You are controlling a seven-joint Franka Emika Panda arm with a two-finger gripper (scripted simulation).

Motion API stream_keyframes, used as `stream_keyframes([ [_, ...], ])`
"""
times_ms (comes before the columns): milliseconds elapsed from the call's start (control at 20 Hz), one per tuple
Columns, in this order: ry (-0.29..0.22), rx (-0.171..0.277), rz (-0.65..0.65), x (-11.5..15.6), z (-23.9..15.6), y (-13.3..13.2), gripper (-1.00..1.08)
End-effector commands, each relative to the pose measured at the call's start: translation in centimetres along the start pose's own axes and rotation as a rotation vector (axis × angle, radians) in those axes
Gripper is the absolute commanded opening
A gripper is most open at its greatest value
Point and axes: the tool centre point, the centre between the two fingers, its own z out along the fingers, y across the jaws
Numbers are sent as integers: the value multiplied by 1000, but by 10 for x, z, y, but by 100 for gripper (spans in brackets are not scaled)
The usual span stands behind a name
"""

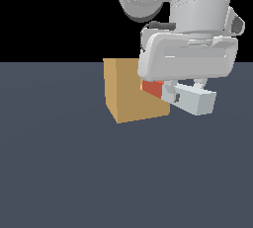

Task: Insert the peg into the horizontal hole in a box.

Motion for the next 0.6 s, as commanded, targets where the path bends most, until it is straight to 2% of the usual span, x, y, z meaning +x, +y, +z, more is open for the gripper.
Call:
stream_keyframes([
  [0, -2, -5, -1, -1, -3, 1, -100],
  [300, -1, -1, 0, 4, -1, 0, -100],
  [550, -1, -2, 0, 21, -1, 0, -100],
])
